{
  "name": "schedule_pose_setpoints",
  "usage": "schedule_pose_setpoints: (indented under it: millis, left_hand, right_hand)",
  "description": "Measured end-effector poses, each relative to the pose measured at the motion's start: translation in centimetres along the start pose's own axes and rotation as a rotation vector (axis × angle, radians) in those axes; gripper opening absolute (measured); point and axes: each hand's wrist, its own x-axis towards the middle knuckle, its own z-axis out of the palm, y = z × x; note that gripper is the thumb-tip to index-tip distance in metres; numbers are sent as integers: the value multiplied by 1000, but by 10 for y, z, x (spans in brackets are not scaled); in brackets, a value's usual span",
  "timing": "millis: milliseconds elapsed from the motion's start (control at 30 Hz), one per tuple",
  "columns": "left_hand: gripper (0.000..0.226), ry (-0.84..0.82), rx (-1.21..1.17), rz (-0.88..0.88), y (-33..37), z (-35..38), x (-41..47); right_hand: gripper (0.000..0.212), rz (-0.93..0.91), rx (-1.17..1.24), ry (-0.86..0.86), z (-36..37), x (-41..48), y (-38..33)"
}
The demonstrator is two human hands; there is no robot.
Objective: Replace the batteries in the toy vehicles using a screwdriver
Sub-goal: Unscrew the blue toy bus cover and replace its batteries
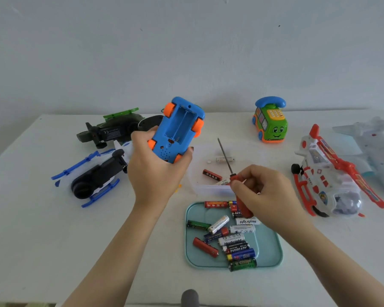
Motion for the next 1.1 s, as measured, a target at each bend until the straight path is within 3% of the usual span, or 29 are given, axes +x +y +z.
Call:
schedule_pose_setpoints:
  millis: [133,267,467,867,1000,1100]
  left_hand:
    - [57,-7,-60,-96,-3,-21,-13]
    - [56,24,-97,-142,-19,-41,-31]
    - [58,39,-84,-205,-53,-65,-53]
    - [88,-112,66,-139,-70,-80,-73]
    - [77,-199,44,-67,-75,-85,-73]
    - [66,-247,0,0,-86,-86,-72]
  right_hand:
    - [15,38,-46,-197,16,-5,-8]
    - [21,6,-239,-229,46,-5,-12]
    - [34,15,-294,-381,86,-13,-17]
    - [36,-17,-584,-326,117,-12,-12]
    - [36,-23,-522,-323,114,-15,-9]
    - [24,-43,-496,-296,104,-15,-9]
